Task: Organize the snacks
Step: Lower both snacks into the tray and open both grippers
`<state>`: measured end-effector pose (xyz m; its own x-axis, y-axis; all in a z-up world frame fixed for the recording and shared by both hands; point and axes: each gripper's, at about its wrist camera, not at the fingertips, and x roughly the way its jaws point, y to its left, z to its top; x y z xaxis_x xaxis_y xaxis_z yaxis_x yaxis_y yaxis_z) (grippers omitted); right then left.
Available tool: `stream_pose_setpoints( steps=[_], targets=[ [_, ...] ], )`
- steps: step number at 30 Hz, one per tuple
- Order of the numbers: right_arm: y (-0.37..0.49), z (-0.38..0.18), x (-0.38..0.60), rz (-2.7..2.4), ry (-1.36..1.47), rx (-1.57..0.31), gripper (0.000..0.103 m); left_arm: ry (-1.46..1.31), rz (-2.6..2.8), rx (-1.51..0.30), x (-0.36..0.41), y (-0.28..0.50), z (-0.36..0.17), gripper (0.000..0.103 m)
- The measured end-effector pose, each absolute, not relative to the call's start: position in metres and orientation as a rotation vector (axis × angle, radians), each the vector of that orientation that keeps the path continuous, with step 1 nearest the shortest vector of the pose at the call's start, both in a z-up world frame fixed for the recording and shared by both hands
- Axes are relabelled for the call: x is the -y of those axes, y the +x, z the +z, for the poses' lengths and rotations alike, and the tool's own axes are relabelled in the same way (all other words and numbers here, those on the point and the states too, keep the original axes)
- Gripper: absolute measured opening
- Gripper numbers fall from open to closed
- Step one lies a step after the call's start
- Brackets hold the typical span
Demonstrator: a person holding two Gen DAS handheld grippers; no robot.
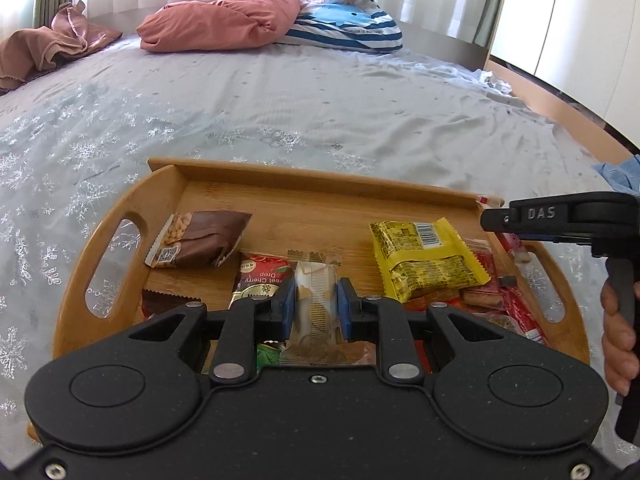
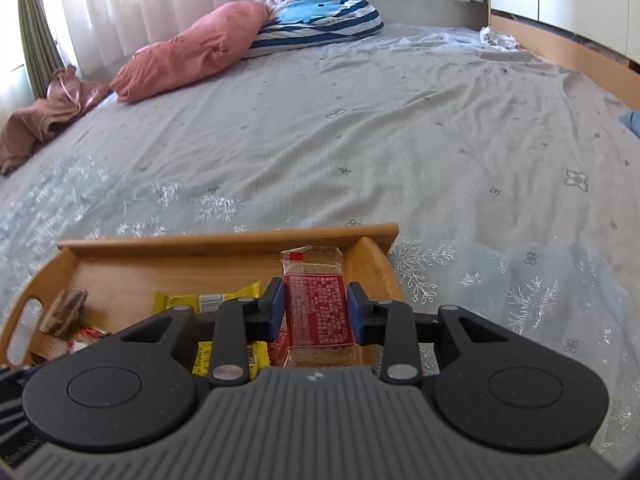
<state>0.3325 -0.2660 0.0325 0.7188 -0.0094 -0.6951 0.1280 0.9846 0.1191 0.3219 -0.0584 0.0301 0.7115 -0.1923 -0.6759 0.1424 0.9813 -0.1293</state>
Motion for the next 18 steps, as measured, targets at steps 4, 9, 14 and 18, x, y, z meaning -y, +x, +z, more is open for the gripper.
stream_pose_setpoints(
  steps=[4,9,14,18],
  targets=[
    [0.337,0.024,0.263,-0.106,0.145,-0.764,0.038,-0.062,-0.185,-0.756,0.06,0.324,0.027,0.021],
    [0.34,0.018,0.267,-0.096,0.162,-0.766,0.038,-0.06,-0.183,-0.758,0.062,0.326,0.023,0.021],
    [0.343,0.015,0.268,-0.072,0.173,-0.779,0.039,-0.061,-0.178,-0.764,0.063,0.327,0.021,0.021],
    [0.344,0.012,0.27,-0.05,0.205,-0.793,0.038,-0.043,-0.176,-0.758,0.065,0.327,0.019,0.021]
  ],
)
